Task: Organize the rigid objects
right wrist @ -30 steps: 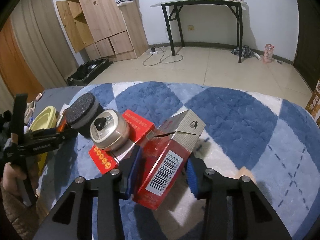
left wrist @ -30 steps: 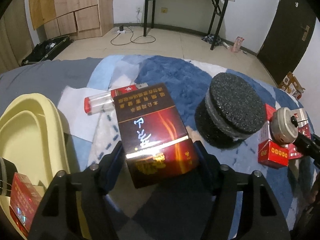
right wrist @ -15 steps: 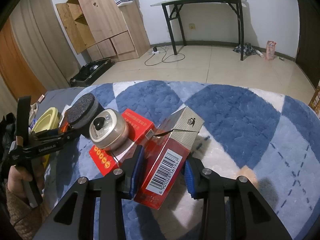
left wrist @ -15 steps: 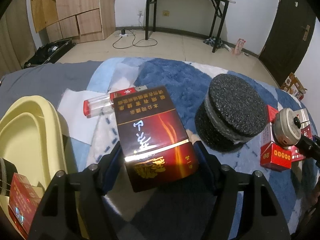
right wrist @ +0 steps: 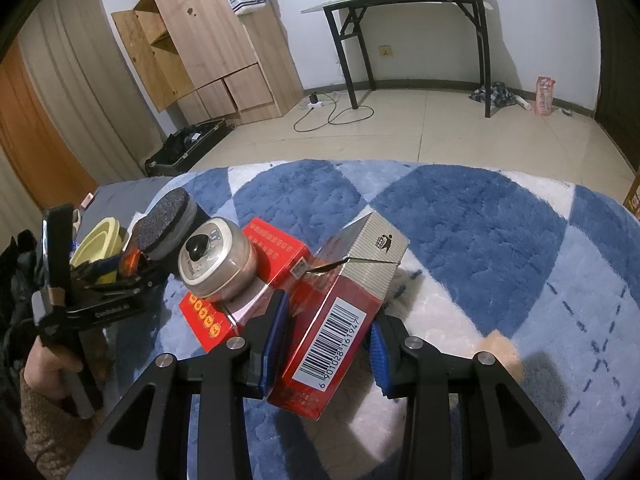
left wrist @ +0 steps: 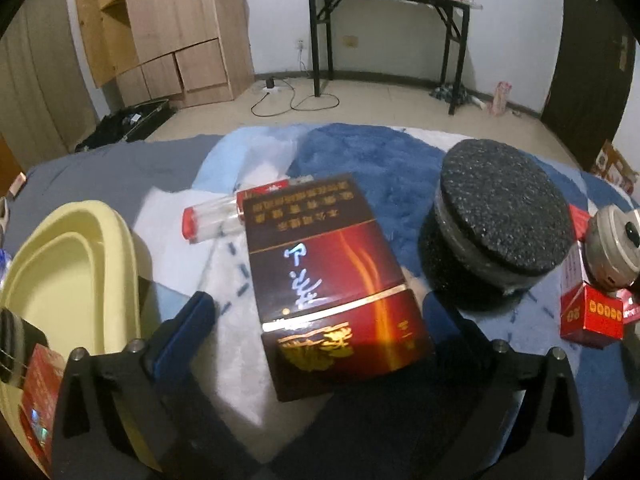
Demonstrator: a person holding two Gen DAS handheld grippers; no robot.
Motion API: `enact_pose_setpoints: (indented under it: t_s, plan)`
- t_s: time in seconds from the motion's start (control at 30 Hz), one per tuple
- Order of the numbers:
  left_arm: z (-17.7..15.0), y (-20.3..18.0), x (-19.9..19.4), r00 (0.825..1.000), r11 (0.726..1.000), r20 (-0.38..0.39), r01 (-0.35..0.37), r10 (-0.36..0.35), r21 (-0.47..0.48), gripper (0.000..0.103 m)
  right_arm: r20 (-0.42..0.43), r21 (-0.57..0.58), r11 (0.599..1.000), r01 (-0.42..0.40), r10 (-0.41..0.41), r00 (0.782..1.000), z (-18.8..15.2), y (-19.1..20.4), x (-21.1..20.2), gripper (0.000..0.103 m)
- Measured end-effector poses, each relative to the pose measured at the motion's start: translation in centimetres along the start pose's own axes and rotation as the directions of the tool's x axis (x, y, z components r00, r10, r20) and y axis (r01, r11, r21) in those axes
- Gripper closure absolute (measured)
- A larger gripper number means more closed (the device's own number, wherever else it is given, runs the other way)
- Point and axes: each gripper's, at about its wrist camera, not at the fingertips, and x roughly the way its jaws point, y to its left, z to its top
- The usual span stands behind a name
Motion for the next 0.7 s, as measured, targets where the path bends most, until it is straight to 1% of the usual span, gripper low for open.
enact_pose_setpoints:
  t_s: [0.2, 0.37, 0.67, 0.7]
  plan:
    - [-0.7, -0.51, -0.28, 0.999, 0.999, 0.027, -0.033, 0.032, 0.018, 0.0, -0.001, -0.004, 1.0, 0.006, -0.006, 1.0, -0.05, 0.21, -0.02, 0.066]
    - [-0.73, 0.03, -0.06, 1.0, 1.0, 0.024, -0.011, 0.011, 0.002, 0.0, -0.002, -0.004, 1.0, 0.005, -0.005, 1.0, -0.08, 0.25, -0.03, 0.066]
    - [-0.85, 0.05, -0.07, 1.0, 1.0, 0.025, -0.014, 0.014, 0.005, 0.0, -0.009, -0.012, 1.0, 0.006, -0.006, 1.0, -0.06, 0.42, -0.12, 0.066]
    - [-0.86, 0.07, -0.06, 1.0, 1.0, 0.025, -0.014, 0.014, 0.005, 0.0, -0.008, -0.011, 1.0, 0.005, -0.005, 1.0, -0.06, 0.41, -0.18, 0.065]
